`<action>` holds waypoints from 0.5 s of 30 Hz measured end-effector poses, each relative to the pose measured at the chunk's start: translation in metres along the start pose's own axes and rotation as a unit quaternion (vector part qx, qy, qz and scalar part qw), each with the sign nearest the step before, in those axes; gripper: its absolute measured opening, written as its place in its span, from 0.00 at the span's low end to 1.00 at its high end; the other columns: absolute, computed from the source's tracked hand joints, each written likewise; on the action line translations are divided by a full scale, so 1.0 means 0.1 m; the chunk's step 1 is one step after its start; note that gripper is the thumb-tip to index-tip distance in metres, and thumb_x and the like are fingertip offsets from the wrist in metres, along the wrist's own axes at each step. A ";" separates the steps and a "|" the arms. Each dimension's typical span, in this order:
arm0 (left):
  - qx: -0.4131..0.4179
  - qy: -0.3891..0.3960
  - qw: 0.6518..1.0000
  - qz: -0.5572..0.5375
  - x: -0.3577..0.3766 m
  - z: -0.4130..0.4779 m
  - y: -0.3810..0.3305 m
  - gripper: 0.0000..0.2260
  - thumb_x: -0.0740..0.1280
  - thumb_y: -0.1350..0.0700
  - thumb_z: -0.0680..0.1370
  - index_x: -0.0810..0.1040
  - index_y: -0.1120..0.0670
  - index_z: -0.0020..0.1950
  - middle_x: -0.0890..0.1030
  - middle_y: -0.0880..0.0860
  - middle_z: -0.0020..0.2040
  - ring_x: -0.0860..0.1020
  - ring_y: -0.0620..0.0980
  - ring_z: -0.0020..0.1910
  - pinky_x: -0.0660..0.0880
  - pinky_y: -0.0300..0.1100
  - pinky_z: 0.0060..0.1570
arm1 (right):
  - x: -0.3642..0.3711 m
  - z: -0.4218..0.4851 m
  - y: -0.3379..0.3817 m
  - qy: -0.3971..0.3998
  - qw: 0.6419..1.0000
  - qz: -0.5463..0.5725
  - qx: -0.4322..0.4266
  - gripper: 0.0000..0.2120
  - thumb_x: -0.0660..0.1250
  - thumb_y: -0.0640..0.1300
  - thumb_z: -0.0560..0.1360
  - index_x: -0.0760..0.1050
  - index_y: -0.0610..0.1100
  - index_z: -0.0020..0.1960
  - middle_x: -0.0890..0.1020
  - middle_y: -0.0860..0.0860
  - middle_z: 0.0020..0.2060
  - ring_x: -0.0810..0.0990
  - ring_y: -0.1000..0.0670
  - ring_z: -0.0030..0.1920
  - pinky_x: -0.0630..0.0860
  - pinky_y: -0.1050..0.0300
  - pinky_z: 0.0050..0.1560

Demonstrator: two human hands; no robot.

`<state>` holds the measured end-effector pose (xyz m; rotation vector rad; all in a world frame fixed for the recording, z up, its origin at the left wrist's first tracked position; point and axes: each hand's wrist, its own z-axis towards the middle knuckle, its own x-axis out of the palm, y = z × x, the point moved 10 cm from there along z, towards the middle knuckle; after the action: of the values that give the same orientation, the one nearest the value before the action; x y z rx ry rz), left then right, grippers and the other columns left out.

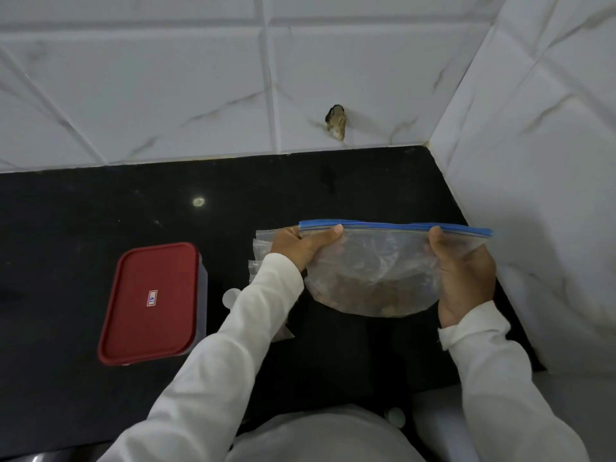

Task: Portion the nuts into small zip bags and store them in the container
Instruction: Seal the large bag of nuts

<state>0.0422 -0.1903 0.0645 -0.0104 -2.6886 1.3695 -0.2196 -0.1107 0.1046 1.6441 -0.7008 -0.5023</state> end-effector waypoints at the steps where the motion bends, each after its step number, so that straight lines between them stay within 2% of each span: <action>1: -0.002 0.000 1.000 -0.002 0.01 0.00 -0.01 0.12 0.79 0.52 0.68 0.83 0.53 0.48 0.86 0.51 0.43 0.84 0.48 0.43 0.79 0.41 0.40 | 0.02 0.00 0.00 0.007 1.000 -0.003 0.003 0.19 0.77 0.50 0.69 0.80 0.41 0.55 0.85 0.47 0.46 0.85 0.49 0.47 0.80 0.52 0.48; 4: -0.012 0.009 1.000 -0.004 0.07 0.00 -0.05 0.19 0.81 0.47 0.63 0.82 0.54 0.48 0.86 0.53 0.42 0.85 0.50 0.42 0.81 0.45 0.45 | 0.07 0.01 -0.02 0.014 1.000 0.008 0.017 0.20 0.78 0.53 0.65 0.81 0.42 0.50 0.86 0.47 0.43 0.85 0.48 0.46 0.81 0.51 0.46; 6: -0.004 0.007 1.000 0.010 0.08 -0.02 -0.12 0.17 0.80 0.46 0.65 0.80 0.53 0.46 0.85 0.53 0.41 0.84 0.50 0.40 0.80 0.43 0.41 | 0.09 0.04 -0.01 0.016 0.999 0.034 0.027 0.23 0.79 0.53 0.62 0.81 0.41 0.51 0.85 0.47 0.43 0.85 0.47 0.46 0.81 0.50 0.46; 8: 0.013 -0.003 1.000 0.028 0.08 -0.02 -0.18 0.15 0.79 0.47 0.67 0.78 0.53 0.45 0.85 0.53 0.42 0.83 0.49 0.41 0.79 0.43 0.43 | 0.11 0.07 0.00 0.024 0.998 0.057 0.034 0.21 0.78 0.50 0.64 0.80 0.41 0.52 0.85 0.46 0.43 0.85 0.47 0.45 0.80 0.51 0.46; 11: 0.037 -0.015 0.999 -0.002 0.06 -0.02 -0.25 0.19 0.80 0.50 0.66 0.79 0.55 0.50 0.85 0.55 0.45 0.84 0.51 0.43 0.80 0.45 0.46 | 0.15 0.11 0.00 0.042 0.995 0.088 0.031 0.10 0.75 0.41 0.70 0.78 0.43 0.49 0.83 0.48 0.41 0.84 0.50 0.42 0.79 0.54 0.43; 13: 0.050 -0.029 0.998 -0.004 0.03 -0.02 -0.27 0.22 0.81 0.51 0.65 0.80 0.57 0.54 0.85 0.55 0.47 0.84 0.52 0.46 0.81 0.46 0.47 | 0.20 0.12 0.00 0.059 0.993 0.102 0.027 0.09 0.74 0.38 0.71 0.77 0.45 0.49 0.81 0.49 0.41 0.83 0.50 0.43 0.79 0.52 0.46; 15: 0.074 -0.027 0.997 0.014 0.01 -0.01 -0.30 0.21 0.80 0.51 0.65 0.81 0.58 0.54 0.85 0.55 0.47 0.84 0.53 0.47 0.79 0.43 0.43 | 0.21 0.13 -0.01 0.066 0.993 0.098 0.023 0.10 0.73 0.36 0.71 0.77 0.46 0.49 0.80 0.48 0.42 0.82 0.49 0.45 0.78 0.49 0.49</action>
<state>0.0428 -0.2067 0.0893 0.0024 -2.6323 1.5955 -0.2127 -0.1344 0.1029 1.6143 -0.7712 -0.2358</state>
